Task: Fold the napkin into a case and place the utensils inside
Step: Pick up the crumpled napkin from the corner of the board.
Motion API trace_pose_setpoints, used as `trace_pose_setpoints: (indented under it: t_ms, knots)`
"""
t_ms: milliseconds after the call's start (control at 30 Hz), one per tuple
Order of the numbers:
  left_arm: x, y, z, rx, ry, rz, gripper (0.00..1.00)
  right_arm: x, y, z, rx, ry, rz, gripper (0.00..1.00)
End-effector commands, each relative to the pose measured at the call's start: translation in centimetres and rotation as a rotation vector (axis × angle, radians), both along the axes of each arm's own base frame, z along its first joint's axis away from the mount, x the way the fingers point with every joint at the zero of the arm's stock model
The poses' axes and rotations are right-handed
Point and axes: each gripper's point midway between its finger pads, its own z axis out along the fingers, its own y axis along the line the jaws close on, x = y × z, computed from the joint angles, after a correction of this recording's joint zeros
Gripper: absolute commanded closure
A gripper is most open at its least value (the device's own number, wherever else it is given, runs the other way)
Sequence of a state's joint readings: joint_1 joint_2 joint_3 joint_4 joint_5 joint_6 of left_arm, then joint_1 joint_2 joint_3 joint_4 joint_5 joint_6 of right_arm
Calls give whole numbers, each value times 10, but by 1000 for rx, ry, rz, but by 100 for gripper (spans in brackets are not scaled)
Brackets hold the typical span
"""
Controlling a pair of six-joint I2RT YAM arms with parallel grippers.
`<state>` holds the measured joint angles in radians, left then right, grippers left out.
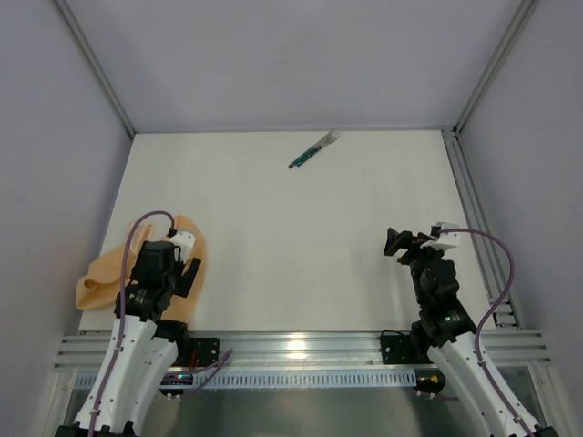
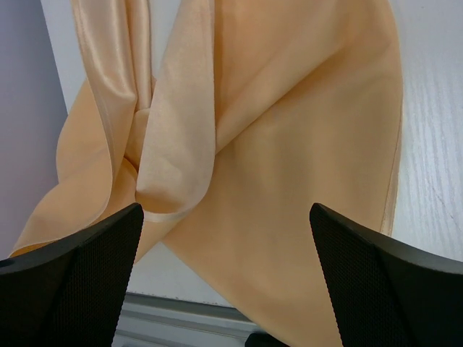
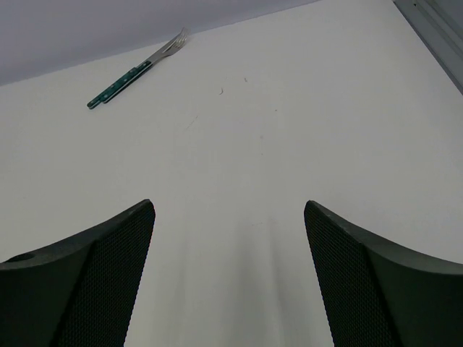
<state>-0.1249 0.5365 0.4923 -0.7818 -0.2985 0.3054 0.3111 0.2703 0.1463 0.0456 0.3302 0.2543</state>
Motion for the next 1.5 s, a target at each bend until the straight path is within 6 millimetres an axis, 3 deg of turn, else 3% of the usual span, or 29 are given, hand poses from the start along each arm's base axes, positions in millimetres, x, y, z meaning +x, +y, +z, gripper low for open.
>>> trace_pose_setpoints:
  t_ms: [0, 67, 100, 133, 233, 300, 333, 533, 600, 667, 767, 833, 867, 900, 933, 967, 1033, 1067, 1133, 1200, 1233, 1267, 1300, 1333, 1367, 1433, 1467]
  knots:
    - [1, 14, 4, 39, -22, 97, 1, 1, 2, 26, 29, -50, 5, 12]
    - [-6, 9, -4, 37, 52, 58, 1, 1, 2, 27, 28, -48, 5, 12]
    - [-11, 7, 2, 62, 103, -20, 1, 1, 2, 26, 28, -46, 5, 12]
    - [-22, 16, 5, 114, 157, -11, 1, 1, 2, 26, 28, -46, 5, 12]
    - [-17, 33, 36, 198, 132, 59, 1, 1, 1, 28, 28, -47, 3, 12]
    - [-12, 41, 36, 247, 184, 36, 1, 1, 2, 28, 28, -47, 8, 12]
    - [-10, 44, 32, 250, 210, 24, 1, 1, 2, 28, 28, -47, 8, 12]
    - [9, 100, 8, 204, 328, 181, 1, 0, 2, 30, 25, -40, 11, 12]
    - [14, 100, -5, 154, 371, 157, 1, 0, 4, 28, 29, -39, 18, 12]
    - [14, 110, -12, 187, 403, 179, 1, 0, 4, 28, 30, -39, 18, 12]
    - [29, 128, -24, 255, 397, 210, 1, -1, 4, 28, 30, -36, 18, 12]
    - [37, 130, -35, 248, 407, 208, 13, -1, 4, 28, 30, -35, 21, 12]
    - [39, 130, -39, 236, 410, 208, 25, -1, 4, 29, 30, -36, 21, 12]
    - [44, 126, -41, 214, 404, 196, 50, -1, 5, 30, 33, -39, 24, 12]
    - [44, 123, -46, 188, 420, 186, 65, -1, 5, 31, 34, -42, 26, 12]
    - [49, 120, -42, 159, 401, 194, 100, -2, 5, 29, 30, -28, 29, 12]
    - [57, 99, -41, 40, 370, 140, 100, -3, 6, 27, 29, -17, 36, 13]
    - [52, 88, -34, -10, 376, 117, 100, -3, 8, 27, 30, -15, 42, 13]
    - [63, 65, -11, -107, 308, 57, 100, -3, 12, 30, 35, -22, 66, 13]
    - [55, 43, 14, -161, 286, 16, 100, -2, 16, 33, 39, -21, 85, 14]
    - [64, 27, 38, -169, 241, -42, 100, -2, 21, 35, 41, -20, 112, 15]
    - [51, 13, 53, -182, 246, -72, 100, -2, 24, 40, 40, -24, 131, 16]
    - [48, 0, 67, -194, 233, -106, 100, 0, 28, 39, 36, -9, 149, 17]
    - [52, -24, 95, -205, 181, -188, 100, -1, 35, 40, 36, 0, 190, 18]
    - [37, -40, 106, -233, 198, -240, 100, -1, 39, 46, 36, -1, 212, 18]
    - [27, -75, 140, -269, 132, -350, 100, 2, 49, 41, 32, 50, 256, 19]
    - [27, -86, 172, -295, 54, -393, 100, 1, 55, 42, 33, 66, 294, 19]
